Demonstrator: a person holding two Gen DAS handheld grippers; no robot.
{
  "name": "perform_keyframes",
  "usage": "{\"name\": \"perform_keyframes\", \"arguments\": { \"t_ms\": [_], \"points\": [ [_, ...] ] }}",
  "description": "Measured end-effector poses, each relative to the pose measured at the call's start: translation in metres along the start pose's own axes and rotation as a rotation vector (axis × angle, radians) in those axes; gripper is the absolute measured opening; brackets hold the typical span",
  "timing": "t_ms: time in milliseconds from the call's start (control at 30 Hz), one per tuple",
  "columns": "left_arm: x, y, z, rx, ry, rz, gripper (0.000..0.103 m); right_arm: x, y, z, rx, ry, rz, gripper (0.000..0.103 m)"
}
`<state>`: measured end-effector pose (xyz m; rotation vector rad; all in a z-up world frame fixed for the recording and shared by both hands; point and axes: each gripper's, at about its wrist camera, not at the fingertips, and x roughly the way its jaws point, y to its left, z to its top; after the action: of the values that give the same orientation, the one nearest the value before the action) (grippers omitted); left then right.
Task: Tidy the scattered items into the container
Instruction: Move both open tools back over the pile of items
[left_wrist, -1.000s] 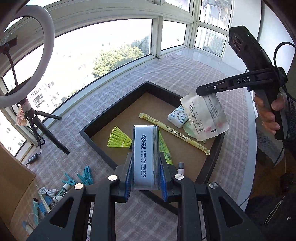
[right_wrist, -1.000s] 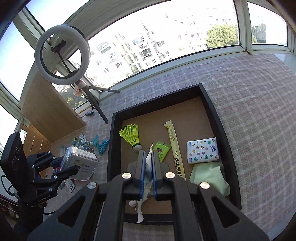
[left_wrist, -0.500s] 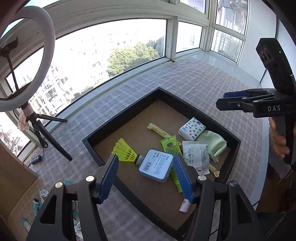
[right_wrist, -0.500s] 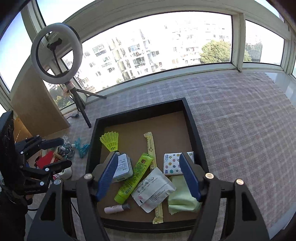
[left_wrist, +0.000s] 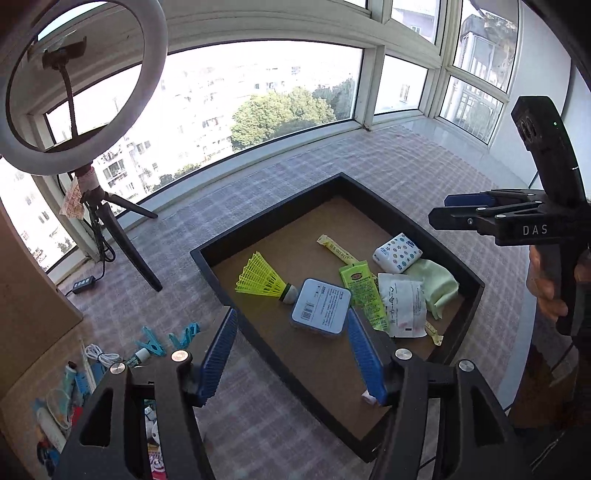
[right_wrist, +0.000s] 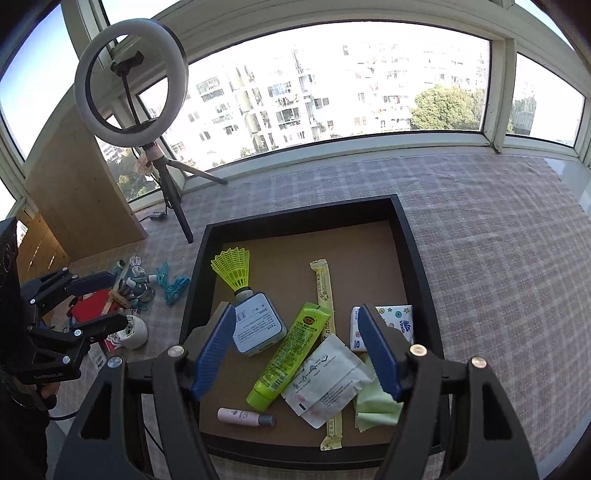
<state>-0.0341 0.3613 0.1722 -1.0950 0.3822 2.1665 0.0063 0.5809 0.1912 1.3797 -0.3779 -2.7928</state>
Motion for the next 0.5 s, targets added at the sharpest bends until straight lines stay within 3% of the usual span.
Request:
{"name": "perform_keyframes", "arguments": {
  "t_ms": [233, 500],
  "points": [
    [-0.033, 0.039, -0.033, -0.079, -0.017, 0.048, 0.059, 0.01, 0.045, -0.003, -0.063, -0.004, 0.062, 0.068],
    [-0.083, 0.103, -0.094, -0.149, -0.013, 0.16, 0.059, 0.023, 0.116, -0.011, -0.153, 0.009, 0.122, 0.068]
  ]
}}
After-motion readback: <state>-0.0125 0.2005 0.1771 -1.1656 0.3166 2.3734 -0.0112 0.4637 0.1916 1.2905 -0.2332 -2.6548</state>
